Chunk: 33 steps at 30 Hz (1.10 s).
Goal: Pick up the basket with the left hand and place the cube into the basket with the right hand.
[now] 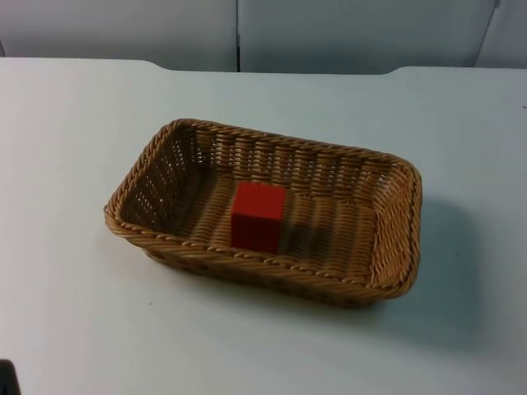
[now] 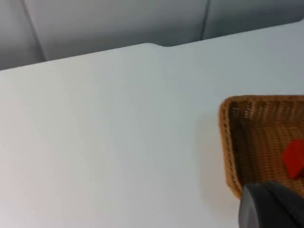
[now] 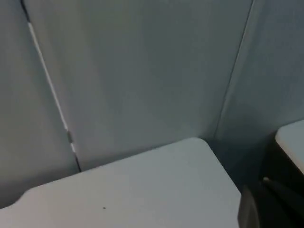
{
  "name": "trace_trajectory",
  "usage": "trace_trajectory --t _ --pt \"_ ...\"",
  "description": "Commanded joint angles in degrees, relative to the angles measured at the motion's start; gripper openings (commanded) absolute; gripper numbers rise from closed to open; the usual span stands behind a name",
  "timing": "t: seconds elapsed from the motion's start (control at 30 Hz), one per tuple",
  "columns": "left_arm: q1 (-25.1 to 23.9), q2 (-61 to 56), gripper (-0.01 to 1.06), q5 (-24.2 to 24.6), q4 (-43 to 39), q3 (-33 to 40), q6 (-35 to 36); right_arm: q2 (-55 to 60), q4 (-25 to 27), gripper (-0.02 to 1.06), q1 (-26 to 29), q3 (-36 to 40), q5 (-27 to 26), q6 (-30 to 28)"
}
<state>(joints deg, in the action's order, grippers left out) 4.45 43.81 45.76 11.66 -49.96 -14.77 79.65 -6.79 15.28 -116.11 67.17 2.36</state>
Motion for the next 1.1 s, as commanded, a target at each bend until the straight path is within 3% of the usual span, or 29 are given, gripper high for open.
trace_trajectory --t 0.0,0.1,0.3,0.43,0.5,0.63,0.9,1.03,1.07 --pt "4.4 -0.7 0.00 0.4 -3.6 0.0 3.6 -4.1 4.3 0.00 0.4 -0.1 2.4 -3.3" --pt "6.7 -1.0 0.00 2.8 -10.2 0.0 9.1 -11.5 4.7 0.00 0.4 0.3 2.8 -3.8" --pt "6.7 -3.5 0.00 2.5 -9.1 0.0 11.2 -23.4 -0.7 0.00 -0.3 7.8 2.8 -3.1" --pt "6.7 -9.2 0.00 2.5 -7.8 2.3 11.0 -38.6 -5.8 0.00 -5.5 22.2 -0.4 -0.9" --pt "6.7 -11.6 0.00 2.6 -7.4 4.0 10.9 -42.6 -5.8 0.00 -6.9 25.4 -1.5 -0.6" --pt "6.7 -18.0 0.00 5.3 -7.2 8.8 10.2 -55.7 -5.2 0.00 -10.0 38.9 -4.8 0.7" --pt "6.7 -32.5 0.00 11.9 -6.4 14.7 7.6 -67.1 -5.0 0.00 -11.4 57.2 -0.6 0.7" --pt "6.7 -39.5 0.00 14.9 -7.0 14.7 6.3 -71.8 2.7 0.00 -11.4 67.3 -0.6 -0.6" --pt "6.7 -39.5 0.00 14.9 -7.0 14.7 6.3 -71.8 2.7 0.00 -11.4 67.3 -0.6 -0.6"
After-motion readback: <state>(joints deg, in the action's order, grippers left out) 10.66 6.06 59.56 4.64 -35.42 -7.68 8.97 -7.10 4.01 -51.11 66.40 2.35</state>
